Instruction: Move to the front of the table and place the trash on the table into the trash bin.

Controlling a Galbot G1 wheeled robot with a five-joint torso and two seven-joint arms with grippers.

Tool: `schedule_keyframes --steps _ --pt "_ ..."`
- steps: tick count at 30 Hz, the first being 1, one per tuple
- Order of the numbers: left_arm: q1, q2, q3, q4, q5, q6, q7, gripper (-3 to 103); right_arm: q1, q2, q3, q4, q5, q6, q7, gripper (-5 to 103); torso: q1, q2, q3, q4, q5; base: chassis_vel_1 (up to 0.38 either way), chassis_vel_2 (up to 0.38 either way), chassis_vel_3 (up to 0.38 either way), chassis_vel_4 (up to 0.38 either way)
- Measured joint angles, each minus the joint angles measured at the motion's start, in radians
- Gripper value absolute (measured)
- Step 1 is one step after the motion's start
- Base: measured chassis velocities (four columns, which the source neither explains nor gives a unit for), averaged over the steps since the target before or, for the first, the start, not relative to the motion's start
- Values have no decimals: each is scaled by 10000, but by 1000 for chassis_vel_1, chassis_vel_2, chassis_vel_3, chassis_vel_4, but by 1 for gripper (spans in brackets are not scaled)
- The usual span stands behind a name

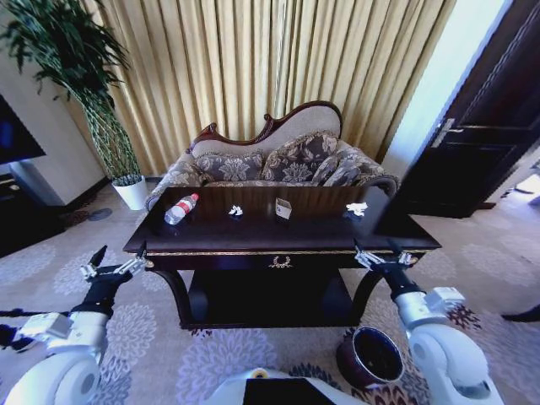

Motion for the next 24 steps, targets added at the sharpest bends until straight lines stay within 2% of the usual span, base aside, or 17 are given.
schedule_keyframes --steps 7,14,24 --pt "8 -2 2 -8 22 -17 -5 100 -10 4 44 -16 53 0 0 100 0 0 0 -1 -2 -45 -33 40 37" --pt "5 -3 13 -10 31 -27 -9 100 7 -3 51 -67 48 62 1 100 0 -1 0 0 1 -146 -138 157 136" --pt "-5 -26 33 51 49 -99 -6 100 47 -3 2 -266 -425 383 -82 100 0 -1 -1 0 -1 -67 -60 64 60"
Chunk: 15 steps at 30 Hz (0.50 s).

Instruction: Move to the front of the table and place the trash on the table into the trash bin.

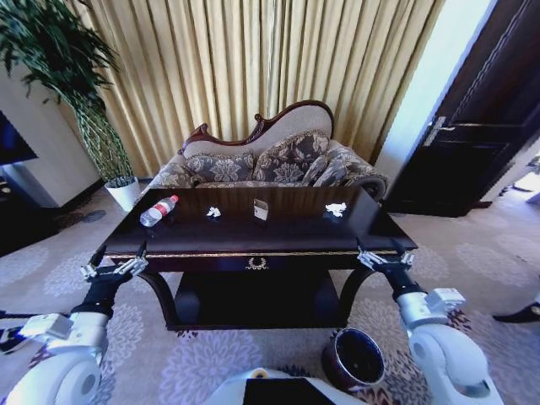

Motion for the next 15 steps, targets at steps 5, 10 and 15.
schedule_keyframes --steps 5,10,15 --pt "-15 3 0 61 3 -33 -6 100 8 -30 -3 -2 -73 3 -19 100 0 -1 0 0 -3 0 0 0 0" --pt "-16 -6 0 72 4 -57 -1 100 2 -46 -41 6 -201 -3 -35 100 1 -1 0 -1 5 0 0 0 0" --pt "2 -9 -7 75 8 -64 6 100 1 -38 -81 31 -265 -27 -43 100 0 0 0 0 2 0 0 0 0"
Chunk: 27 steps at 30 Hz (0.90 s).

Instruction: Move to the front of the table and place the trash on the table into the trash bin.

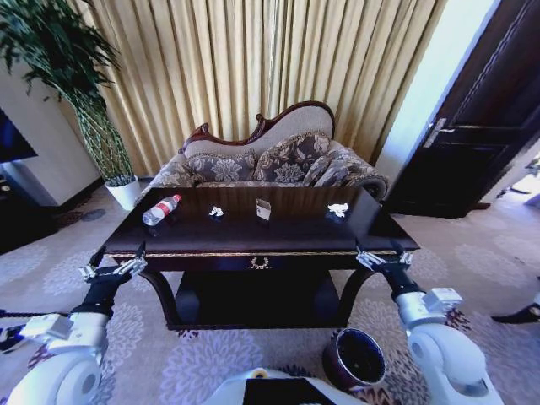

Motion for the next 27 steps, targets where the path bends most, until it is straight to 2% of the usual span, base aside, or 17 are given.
schedule_keyframes --steps 27 --pt "-25 19 29 38 6 -14 16 100 -41 29 -12 -35 -94 -31 -23 100 1 1 0 0 -1 0 0 0 0"
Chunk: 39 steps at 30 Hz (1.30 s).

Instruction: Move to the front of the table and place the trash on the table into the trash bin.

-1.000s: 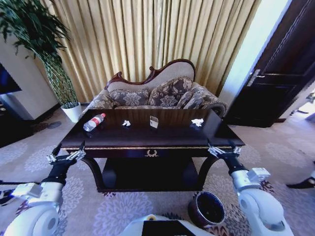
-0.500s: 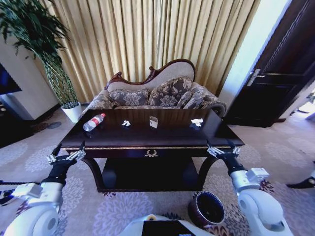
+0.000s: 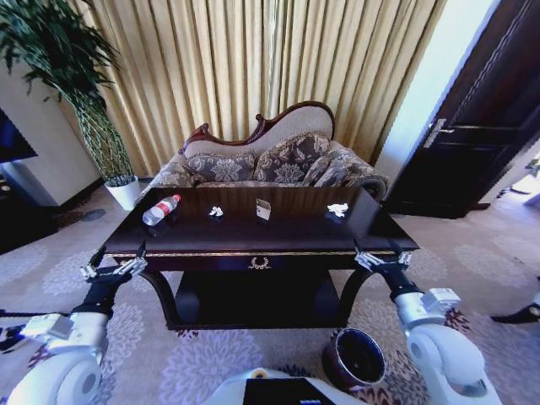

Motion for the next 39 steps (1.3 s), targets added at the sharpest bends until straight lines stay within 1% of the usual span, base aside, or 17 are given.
schedule_keyframes --steps 35,39 --pt "-4 -14 41 -5 -25 -51 26 100 15 90 -9 -180 -125 11 -58 100 0 0 0 0 1 0 0 0 0" --pt "-7 -24 77 9 -6 -54 26 100 29 87 -14 -246 37 197 -35 100 0 0 0 0 -1 0 0 0 0"
